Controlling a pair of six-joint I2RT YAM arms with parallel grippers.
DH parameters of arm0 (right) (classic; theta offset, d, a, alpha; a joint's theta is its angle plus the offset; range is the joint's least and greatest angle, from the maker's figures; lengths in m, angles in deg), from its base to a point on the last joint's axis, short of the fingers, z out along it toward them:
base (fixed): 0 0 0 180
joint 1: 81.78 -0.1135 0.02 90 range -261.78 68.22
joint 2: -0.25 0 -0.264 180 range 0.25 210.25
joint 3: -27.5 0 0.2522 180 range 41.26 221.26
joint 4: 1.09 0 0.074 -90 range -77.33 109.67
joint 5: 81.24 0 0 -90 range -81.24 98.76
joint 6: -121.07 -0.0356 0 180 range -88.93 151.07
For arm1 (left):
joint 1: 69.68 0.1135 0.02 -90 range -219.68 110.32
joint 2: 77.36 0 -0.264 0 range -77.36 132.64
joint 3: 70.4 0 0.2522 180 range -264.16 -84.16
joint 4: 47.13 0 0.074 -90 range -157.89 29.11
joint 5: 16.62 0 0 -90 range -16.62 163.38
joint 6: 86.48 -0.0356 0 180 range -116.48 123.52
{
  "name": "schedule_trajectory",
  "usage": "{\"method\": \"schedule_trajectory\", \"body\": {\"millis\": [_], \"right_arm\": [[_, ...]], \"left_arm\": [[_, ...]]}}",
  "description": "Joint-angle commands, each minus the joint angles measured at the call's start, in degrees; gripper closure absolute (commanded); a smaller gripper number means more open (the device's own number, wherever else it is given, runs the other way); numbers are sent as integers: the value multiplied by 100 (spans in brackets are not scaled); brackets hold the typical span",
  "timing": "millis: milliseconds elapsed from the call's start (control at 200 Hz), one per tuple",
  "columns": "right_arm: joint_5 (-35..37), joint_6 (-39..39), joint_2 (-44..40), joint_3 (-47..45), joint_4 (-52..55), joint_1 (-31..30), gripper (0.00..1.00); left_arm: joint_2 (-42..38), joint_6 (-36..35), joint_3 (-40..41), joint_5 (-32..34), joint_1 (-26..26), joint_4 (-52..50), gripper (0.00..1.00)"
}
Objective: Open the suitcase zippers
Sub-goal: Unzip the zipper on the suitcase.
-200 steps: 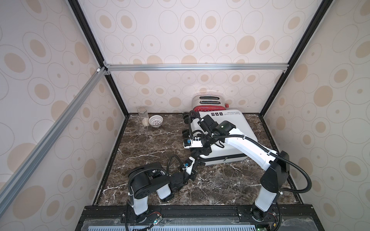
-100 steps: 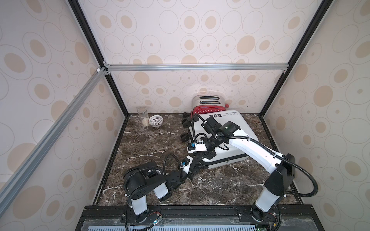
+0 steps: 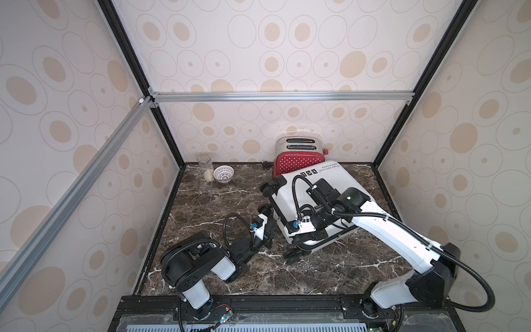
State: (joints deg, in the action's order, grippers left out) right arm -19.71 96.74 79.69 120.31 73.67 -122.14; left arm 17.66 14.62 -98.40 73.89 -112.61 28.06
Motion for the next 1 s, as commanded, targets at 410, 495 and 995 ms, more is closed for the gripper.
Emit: {"method": "schedule_trajectory", "body": {"millis": [410,495,995], "right_arm": [[-1085,-98,-1572,-348,722,373,100],[-1210,-89,-1744,-457,769,375,100],[-1793,142,-2352,-865,554,568,100]], "left_arm": [[-58,83,-1077,-1232,1511,-1073,100],[56,21,-1428,-1622,1665,-1354,100],[1119,-38,-3300,-4429,2147,-2619,100]]}}
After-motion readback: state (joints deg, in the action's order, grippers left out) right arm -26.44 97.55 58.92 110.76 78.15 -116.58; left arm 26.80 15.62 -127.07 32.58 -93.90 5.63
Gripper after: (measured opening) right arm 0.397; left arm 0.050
